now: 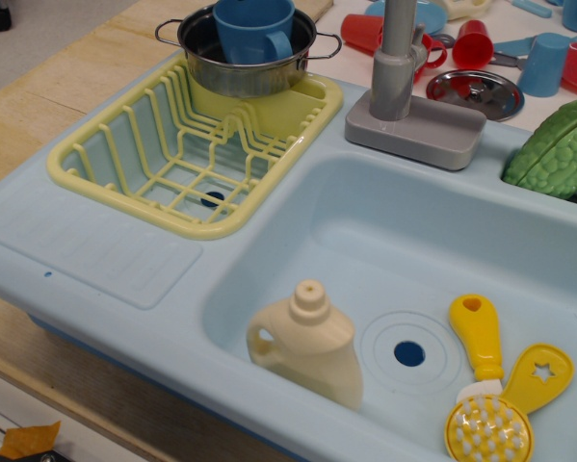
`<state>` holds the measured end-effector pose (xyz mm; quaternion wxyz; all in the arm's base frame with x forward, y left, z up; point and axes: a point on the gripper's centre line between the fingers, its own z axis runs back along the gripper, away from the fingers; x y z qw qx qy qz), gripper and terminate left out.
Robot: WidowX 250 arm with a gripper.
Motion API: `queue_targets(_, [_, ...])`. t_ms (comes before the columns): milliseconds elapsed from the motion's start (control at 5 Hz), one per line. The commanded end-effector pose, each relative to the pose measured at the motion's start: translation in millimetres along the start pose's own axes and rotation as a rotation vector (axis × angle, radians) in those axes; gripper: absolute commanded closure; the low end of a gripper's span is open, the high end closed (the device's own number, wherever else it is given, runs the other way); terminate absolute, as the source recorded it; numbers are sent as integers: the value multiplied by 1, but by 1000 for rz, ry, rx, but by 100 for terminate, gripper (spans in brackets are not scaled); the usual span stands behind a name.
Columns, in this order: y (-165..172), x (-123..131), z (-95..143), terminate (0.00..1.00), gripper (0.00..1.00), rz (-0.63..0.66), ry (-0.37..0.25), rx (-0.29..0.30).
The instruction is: Put cup into pot or pan
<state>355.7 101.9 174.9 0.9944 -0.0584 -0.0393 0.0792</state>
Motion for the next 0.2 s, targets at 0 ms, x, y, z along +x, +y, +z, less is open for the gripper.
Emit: queue_targets(0, [0, 3, 18, 100, 0, -3, -57, 10])
